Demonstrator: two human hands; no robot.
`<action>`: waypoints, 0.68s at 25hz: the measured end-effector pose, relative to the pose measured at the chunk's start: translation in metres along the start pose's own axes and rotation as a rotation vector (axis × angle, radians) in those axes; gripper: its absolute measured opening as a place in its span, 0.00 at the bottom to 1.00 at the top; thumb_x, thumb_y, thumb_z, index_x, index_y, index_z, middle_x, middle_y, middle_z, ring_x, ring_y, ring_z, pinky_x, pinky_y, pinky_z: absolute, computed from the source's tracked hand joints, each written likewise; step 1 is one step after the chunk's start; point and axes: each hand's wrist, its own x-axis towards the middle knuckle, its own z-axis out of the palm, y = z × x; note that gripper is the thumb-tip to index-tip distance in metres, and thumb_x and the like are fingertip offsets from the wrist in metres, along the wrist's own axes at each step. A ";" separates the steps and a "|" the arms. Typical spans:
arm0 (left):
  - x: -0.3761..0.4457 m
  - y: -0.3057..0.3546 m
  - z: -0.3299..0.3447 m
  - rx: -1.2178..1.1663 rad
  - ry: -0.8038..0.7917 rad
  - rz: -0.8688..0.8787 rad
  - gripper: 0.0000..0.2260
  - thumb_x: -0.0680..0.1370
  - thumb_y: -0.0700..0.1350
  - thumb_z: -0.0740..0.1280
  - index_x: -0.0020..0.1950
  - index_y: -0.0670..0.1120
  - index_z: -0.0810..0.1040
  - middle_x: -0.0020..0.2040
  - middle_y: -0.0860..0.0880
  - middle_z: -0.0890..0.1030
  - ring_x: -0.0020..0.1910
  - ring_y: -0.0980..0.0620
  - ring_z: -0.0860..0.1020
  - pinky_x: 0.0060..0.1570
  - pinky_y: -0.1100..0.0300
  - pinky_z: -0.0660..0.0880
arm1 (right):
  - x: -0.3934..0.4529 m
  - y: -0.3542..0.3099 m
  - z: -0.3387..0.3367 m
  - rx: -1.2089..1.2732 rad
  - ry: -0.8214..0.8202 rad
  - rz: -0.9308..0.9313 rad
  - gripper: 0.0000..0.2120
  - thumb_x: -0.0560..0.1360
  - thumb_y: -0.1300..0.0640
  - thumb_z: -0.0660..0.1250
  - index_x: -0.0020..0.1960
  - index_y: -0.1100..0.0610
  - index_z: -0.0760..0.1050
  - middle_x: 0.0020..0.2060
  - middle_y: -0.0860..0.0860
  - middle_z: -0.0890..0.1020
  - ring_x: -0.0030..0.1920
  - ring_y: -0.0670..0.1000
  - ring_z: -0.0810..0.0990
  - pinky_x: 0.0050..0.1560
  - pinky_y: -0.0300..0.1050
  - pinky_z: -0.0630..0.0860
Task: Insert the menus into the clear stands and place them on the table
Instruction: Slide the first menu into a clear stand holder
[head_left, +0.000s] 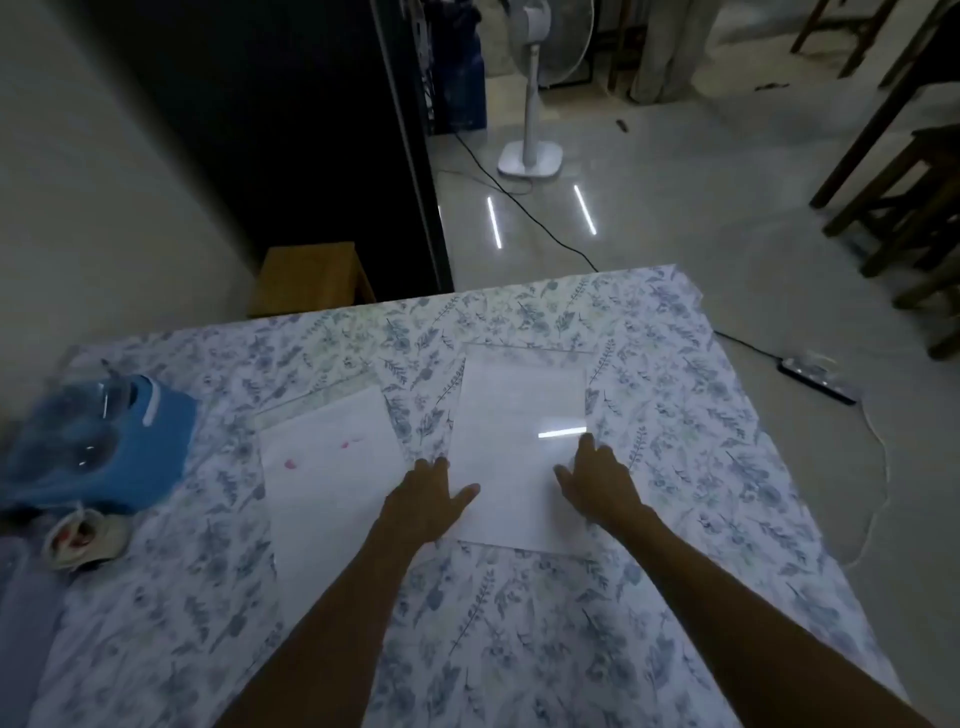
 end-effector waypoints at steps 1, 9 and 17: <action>0.000 0.001 0.005 -0.033 0.010 -0.013 0.34 0.77 0.67 0.60 0.74 0.44 0.66 0.69 0.38 0.70 0.67 0.38 0.72 0.65 0.44 0.71 | -0.007 0.003 0.004 0.014 0.036 0.063 0.29 0.80 0.48 0.62 0.74 0.63 0.57 0.63 0.66 0.72 0.59 0.67 0.77 0.59 0.57 0.74; -0.019 0.017 0.009 -0.429 0.062 -0.165 0.32 0.74 0.65 0.67 0.70 0.46 0.68 0.69 0.39 0.73 0.68 0.39 0.72 0.67 0.47 0.70 | -0.037 0.020 0.012 0.593 0.047 0.309 0.19 0.74 0.60 0.65 0.63 0.62 0.68 0.55 0.60 0.79 0.51 0.58 0.78 0.51 0.52 0.77; -0.100 0.002 -0.011 -0.553 0.175 -0.061 0.30 0.76 0.62 0.68 0.70 0.44 0.69 0.68 0.41 0.76 0.64 0.41 0.76 0.63 0.50 0.74 | -0.115 0.025 -0.004 0.775 0.199 0.261 0.13 0.72 0.63 0.64 0.56 0.56 0.77 0.54 0.56 0.79 0.50 0.55 0.81 0.54 0.53 0.81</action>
